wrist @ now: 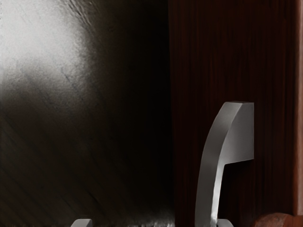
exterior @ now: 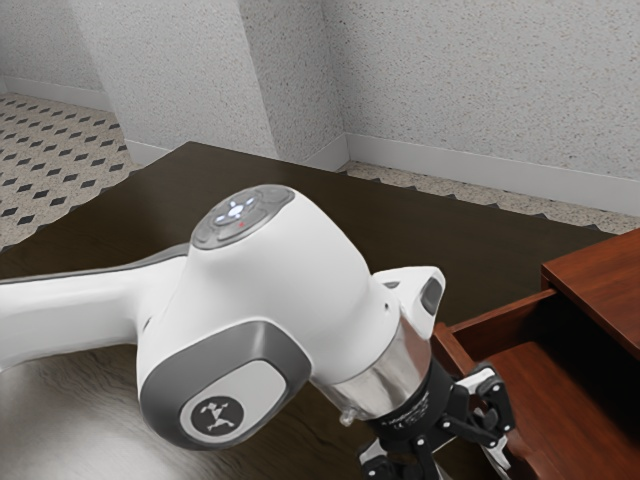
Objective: Pull the drawer handle with one arm to open the drawer
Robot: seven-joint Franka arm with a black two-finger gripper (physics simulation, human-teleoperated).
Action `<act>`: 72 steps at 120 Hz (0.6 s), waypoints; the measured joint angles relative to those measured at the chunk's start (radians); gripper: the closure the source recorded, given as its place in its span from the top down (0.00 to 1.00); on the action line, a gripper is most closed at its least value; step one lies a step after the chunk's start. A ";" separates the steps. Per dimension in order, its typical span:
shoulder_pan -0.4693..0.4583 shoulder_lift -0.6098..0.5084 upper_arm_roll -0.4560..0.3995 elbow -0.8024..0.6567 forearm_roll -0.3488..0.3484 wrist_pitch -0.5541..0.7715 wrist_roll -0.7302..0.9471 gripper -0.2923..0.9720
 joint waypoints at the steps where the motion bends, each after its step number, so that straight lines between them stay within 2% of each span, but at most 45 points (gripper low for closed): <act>1: 0.000 -0.002 0.000 -0.001 0.000 0.000 -0.001 0.45; 72: -0.001 -0.093 -0.004 -0.093 0.007 0.002 -0.069 0.46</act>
